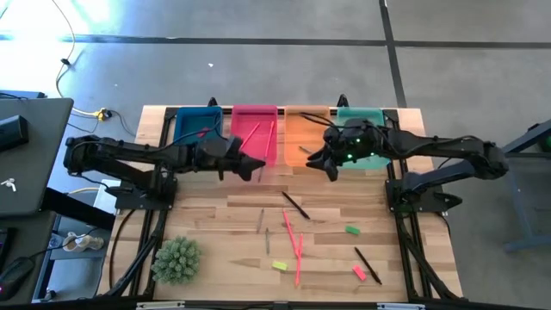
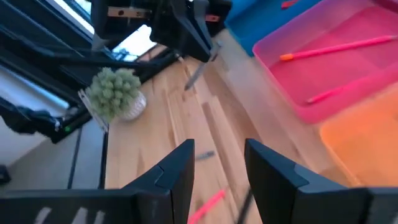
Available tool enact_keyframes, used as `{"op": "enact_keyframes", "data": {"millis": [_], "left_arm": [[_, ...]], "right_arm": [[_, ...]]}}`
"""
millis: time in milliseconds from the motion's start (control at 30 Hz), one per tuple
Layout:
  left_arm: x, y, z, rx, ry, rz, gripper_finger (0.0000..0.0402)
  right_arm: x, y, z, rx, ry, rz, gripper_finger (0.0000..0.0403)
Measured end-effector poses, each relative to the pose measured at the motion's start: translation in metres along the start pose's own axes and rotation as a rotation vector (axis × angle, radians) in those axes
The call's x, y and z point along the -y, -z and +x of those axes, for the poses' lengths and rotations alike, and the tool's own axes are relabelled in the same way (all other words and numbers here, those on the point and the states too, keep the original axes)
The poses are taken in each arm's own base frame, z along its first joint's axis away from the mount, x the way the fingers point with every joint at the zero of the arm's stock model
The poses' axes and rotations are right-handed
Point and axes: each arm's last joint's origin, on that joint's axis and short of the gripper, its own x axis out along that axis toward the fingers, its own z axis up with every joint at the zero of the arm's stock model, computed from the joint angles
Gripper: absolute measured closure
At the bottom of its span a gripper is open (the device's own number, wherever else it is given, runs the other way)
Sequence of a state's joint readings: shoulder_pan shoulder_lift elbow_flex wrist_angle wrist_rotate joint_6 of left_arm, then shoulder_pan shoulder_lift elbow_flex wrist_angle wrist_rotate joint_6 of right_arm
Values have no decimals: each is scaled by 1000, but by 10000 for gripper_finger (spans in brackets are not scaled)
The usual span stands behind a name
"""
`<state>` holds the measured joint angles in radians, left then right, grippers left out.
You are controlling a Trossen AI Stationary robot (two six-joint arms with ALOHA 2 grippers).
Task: Sort crayons/erasers/pens/pencils in bins
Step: Put the gray crayon into the orange bin
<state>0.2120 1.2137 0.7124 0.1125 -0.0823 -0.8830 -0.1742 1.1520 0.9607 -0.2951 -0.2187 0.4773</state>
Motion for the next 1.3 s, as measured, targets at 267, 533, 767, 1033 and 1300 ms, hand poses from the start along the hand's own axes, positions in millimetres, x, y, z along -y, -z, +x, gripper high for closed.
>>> {"op": "enact_keyframes", "data": {"millis": [267, 533, 767, 1033, 1300], "left_arm": [[2, -16, 0, 56, 106, 65, 401], [6, -20, -1, 82, 167, 120, 401], [6, -20, -1, 79, 181, 141, 400], [7, -20, -1, 80, 182, 144, 400], [7, -20, -1, 80, 182, 152, 400]], "right_arm": [[-5, 0, 38, 64, -7, 3, 269], [-2, 0, 70, 112, -48, 67, 269], [2, -1, 96, 188, -87, 142, 269], [4, 2, 114, 235, -107, 172, 269], [1, 6, 122, 261, -103, 165, 269]]}}
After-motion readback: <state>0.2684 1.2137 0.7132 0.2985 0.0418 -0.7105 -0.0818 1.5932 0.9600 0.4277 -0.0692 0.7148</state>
